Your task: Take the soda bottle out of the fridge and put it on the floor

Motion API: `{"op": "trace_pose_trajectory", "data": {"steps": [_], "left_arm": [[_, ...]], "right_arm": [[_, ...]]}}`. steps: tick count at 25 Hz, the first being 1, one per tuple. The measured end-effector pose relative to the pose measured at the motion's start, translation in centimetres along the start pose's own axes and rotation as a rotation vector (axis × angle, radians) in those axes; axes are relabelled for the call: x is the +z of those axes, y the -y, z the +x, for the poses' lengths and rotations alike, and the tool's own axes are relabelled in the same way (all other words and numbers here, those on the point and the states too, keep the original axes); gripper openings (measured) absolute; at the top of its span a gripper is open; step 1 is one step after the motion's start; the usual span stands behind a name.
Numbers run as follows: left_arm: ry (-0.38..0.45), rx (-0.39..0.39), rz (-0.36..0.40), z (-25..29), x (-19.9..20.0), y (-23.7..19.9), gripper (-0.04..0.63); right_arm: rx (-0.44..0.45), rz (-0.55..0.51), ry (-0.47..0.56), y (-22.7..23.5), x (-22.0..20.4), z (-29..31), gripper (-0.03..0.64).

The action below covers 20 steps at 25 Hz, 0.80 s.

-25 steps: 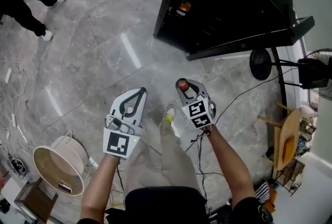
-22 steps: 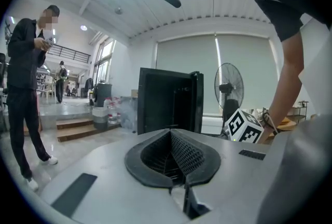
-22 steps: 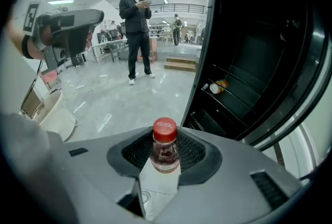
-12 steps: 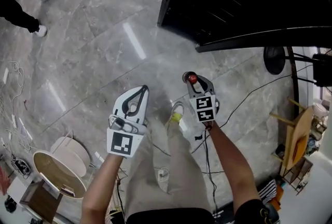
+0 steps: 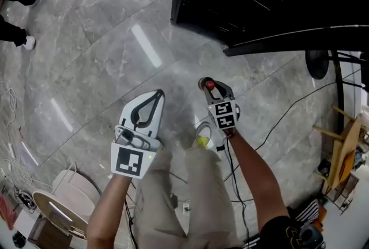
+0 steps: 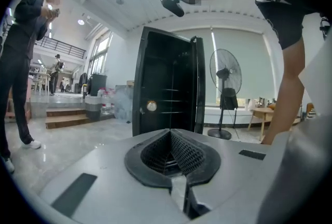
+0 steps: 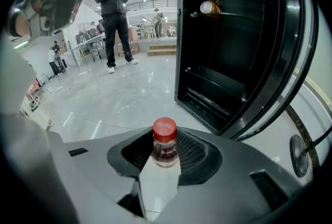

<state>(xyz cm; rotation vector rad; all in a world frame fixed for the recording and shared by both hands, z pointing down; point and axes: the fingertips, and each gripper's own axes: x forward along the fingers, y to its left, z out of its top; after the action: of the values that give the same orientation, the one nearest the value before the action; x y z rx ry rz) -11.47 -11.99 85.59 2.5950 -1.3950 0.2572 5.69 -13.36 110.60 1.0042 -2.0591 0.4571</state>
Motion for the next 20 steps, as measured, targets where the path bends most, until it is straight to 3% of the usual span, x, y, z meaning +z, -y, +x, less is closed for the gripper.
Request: {"op": "trace_pose_trajectory", "data": {"steps": [10,20], "left_arm": [[-0.006,-0.023,-0.021,4.2,-11.1,-2.4,0.015],[-0.027,-0.042,-0.039,5.1,-14.3,-3.2,0.015]], "right_arm": [[-0.009,0.034,-0.031,0.3,-8.2,12.9,0.127],[-0.045,0.034,-0.046,0.0,-10.8,16.8,0.127]]}}
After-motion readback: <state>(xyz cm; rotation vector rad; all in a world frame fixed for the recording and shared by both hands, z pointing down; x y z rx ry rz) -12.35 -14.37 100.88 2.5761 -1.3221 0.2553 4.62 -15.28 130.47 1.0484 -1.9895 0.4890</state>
